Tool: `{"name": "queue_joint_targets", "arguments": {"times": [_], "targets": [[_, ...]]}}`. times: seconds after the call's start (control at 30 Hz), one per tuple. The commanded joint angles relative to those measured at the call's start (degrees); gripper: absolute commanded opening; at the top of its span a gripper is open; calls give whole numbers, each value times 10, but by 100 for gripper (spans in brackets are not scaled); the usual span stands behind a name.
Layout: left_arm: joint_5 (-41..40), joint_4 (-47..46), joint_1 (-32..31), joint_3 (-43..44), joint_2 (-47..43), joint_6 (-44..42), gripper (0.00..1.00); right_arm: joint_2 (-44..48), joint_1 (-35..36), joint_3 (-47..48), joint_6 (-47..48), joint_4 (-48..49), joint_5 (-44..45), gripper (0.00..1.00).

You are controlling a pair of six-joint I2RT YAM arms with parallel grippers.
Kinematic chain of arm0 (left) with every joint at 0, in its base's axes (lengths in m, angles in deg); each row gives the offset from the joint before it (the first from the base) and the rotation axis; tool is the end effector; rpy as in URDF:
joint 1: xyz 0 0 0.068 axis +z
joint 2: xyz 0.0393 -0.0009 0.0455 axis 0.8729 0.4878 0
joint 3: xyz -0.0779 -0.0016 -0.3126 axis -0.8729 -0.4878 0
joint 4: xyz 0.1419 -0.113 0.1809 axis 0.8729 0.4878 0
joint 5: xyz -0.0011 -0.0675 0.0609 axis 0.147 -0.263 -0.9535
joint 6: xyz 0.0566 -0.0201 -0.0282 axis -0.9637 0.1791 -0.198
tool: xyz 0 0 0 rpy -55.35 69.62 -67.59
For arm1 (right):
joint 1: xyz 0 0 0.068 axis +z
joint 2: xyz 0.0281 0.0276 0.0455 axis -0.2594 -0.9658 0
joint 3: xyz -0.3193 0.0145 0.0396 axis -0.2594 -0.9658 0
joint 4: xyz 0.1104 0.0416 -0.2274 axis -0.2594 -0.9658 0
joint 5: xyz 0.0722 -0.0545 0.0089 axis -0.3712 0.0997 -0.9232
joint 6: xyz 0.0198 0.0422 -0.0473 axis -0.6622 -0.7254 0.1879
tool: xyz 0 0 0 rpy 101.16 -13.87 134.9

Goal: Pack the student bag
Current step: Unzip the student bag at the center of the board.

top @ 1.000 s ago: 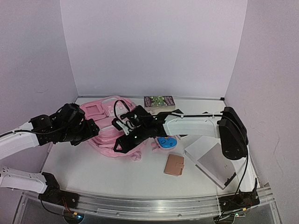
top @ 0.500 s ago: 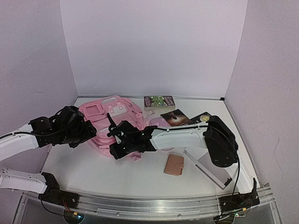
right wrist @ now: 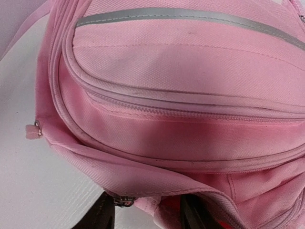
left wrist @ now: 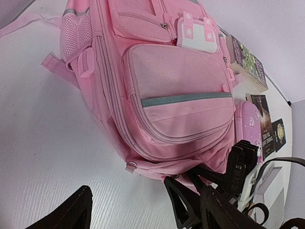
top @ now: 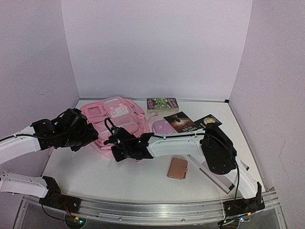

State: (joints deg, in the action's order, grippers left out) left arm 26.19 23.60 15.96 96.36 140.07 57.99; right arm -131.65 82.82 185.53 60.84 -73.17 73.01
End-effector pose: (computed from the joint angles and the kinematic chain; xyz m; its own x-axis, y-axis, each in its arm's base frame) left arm 0.1368 -0.1075 0.2979 -0.6739 -0.4738 -0.5669 -0.2509 0.8685 -0.4276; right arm 0.2336 0.5424 0.1800 -0.5663 -0.3633 -0.7398 -0.6757 0.7186 0.1644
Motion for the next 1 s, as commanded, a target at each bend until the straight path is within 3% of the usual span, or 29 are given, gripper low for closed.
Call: {"name": "queue_joint_targets", "arguments": {"times": [0.0,0.17,0.47,0.53,0.87,0.97], "targets": [[-14,13,7,24,6,5,78,-12,-1,-5,9,-12,52,33],[-10,10,12,20,3,3,78,32,-2,-39,45,4,-8,21],[21,-6,25,6,5,-30,75,77,-17,-76,77,21,-127,8],[31,-6,34,3,7,-39,75,77,-22,-78,76,21,-143,0],[54,-31,47,-22,13,-43,71,61,-31,-74,70,21,-202,0],[55,-35,48,-25,14,-42,71,46,-30,-62,55,22,-210,7]]}}
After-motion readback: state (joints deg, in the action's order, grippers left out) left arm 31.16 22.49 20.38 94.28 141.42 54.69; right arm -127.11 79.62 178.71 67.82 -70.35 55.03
